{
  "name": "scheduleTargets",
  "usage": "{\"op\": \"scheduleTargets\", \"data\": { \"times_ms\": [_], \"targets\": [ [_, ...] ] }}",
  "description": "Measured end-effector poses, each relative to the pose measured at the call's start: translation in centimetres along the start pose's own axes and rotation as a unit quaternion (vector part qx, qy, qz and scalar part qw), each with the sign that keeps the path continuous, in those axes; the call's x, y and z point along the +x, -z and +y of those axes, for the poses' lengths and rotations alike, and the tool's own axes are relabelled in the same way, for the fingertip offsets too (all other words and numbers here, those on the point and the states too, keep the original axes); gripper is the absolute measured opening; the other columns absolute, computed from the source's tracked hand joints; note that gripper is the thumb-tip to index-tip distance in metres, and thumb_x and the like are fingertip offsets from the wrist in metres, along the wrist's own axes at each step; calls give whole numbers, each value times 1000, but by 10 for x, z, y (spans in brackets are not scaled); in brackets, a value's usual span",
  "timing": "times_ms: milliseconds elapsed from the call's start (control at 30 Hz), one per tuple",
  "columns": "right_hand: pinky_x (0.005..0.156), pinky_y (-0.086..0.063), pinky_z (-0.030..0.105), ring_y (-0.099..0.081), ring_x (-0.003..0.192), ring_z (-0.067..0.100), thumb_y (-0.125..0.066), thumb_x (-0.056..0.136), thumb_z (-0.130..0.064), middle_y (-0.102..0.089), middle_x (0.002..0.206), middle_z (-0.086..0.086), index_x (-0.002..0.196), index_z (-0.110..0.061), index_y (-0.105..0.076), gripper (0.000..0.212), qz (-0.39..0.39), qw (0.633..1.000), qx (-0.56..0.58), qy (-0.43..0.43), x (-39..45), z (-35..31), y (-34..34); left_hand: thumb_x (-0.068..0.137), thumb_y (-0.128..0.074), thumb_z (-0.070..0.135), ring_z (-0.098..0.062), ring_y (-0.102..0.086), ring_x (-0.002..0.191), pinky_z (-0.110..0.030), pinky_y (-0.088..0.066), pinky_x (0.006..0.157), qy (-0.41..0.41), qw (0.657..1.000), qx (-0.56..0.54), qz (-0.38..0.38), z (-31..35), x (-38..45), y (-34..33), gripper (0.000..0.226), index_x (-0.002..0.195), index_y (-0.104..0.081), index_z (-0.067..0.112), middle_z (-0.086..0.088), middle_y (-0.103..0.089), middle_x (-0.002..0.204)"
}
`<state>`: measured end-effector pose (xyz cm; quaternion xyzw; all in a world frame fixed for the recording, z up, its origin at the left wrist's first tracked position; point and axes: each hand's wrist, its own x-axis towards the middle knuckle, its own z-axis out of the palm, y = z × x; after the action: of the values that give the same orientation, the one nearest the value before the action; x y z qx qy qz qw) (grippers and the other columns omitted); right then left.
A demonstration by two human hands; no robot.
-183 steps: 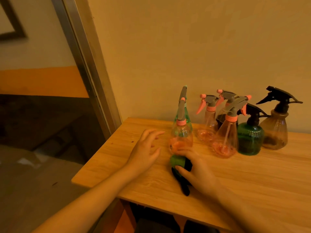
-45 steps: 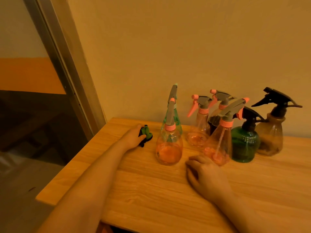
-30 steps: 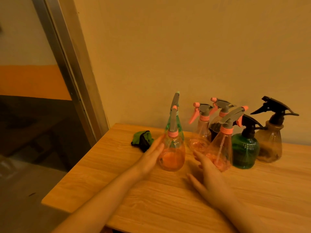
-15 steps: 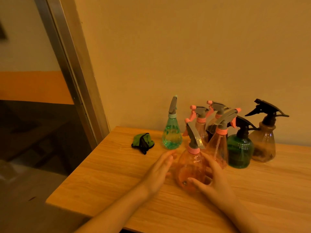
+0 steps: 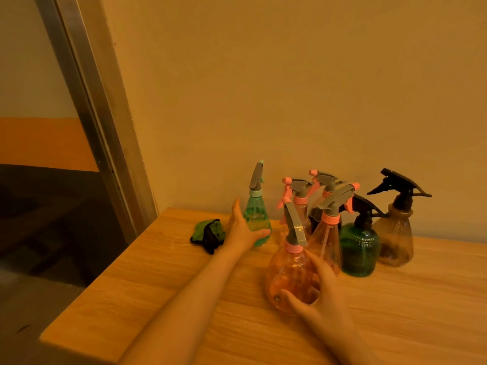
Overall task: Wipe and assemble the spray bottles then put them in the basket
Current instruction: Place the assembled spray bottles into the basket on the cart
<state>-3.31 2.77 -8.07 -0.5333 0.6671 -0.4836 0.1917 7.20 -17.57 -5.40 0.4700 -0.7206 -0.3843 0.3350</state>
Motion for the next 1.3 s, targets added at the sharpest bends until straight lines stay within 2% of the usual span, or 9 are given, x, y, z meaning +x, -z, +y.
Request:
{"op": "scheduleTargets", "data": {
  "times_ms": [200, 300, 400, 567, 667, 800, 967, 1133, 1300],
  "targets": [
    [101, -46, 37, -42, 124, 5, -71, 51, -73, -31, 125, -35, 140, -42, -25, 104, 5, 1000, -16, 11, -1, -2, 0, 65, -86, 20, -22, -51, 116, -39, -48, 94, -30, 998, 4, 47, -3, 1, -7, 85, 134, -36, 19, -5, -51, 127],
    [104, -44, 38, -38, 128, 6, -78, 59, -56, -31, 133, -24, 139, -43, -21, 100, 4, 1000, -10, 7, -1, -3, -2, 66, -85, 16, -17, -49, 114, -28, -44, 89, -39, 999, -4, 32, -4, -5, 2, 85, 135, -36, 18, -2, -51, 126],
    [101, -46, 39, -41, 127, 6, -71, 51, -70, -34, 136, -22, 139, -44, -22, 104, 8, 1000, -3, 1, 0, -2, -3, 68, -84, 14, -15, -49, 114, -25, -43, 88, -42, 999, -14, 15, -8, -16, 12, 85, 137, -35, 18, -1, -50, 126],
    [98, -49, 39, -48, 122, 8, -65, 46, -79, -44, 135, -14, 135, -41, -28, 104, 19, 1000, -1, 1, -3, -5, -3, 66, -85, 14, -17, -50, 116, -34, -45, 97, -36, 999, -18, 13, -16, -38, 29, 88, 137, -35, 18, -1, -51, 128],
    [98, -48, 39, -48, 120, 9, -77, 58, -57, -44, 130, -15, 131, -41, -28, 90, 26, 1000, -6, 11, -6, -9, -2, 65, -86, 15, -18, -49, 118, -38, -45, 99, -34, 999, -31, 9, -18, -57, 39, 90, 138, -34, 19, -1, -51, 128],
    [100, -47, 36, -48, 120, 10, -83, 66, -32, -43, 125, -15, 128, -40, -28, 83, 41, 999, 0, 15, -11, -10, 0, 67, -84, 13, -12, -46, 115, -28, -42, 92, -35, 999, -42, 4, -17, -93, 53, 92, 141, -31, 20, 4, -48, 125],
    [85, -44, 16, -51, 104, -1, -85, 64, -24, -47, 114, -20, 133, -24, -35, 85, 67, 997, 38, -1, -26, -15, 6, 67, -84, 12, -8, -46, 106, -24, -42, 85, -35, 998, -48, 16, -14, -142, 62, 89, 139, -34, 23, 9, -47, 115],
    [81, -46, 17, -51, 104, 5, -85, 65, -16, -47, 108, -20, 129, -18, -40, 78, 110, 993, 45, 12, -49, -20, 13, 64, -86, 14, -12, -50, 111, -26, -44, 87, -61, 997, -48, 4, -5, -176, 52, 88, 136, -38, 24, 9, -49, 117],
    [87, -51, 30, -52, 105, 7, -87, 62, -20, -50, 109, -16, 123, -21, -44, 75, 146, 988, 35, 29, -77, -28, 28, 64, -86, 12, -10, -51, 105, -16, -41, 76, -92, 994, -65, -11, 13, -204, 38, 83, 133, -40, 26, 12, -50, 110]
  ]
}}
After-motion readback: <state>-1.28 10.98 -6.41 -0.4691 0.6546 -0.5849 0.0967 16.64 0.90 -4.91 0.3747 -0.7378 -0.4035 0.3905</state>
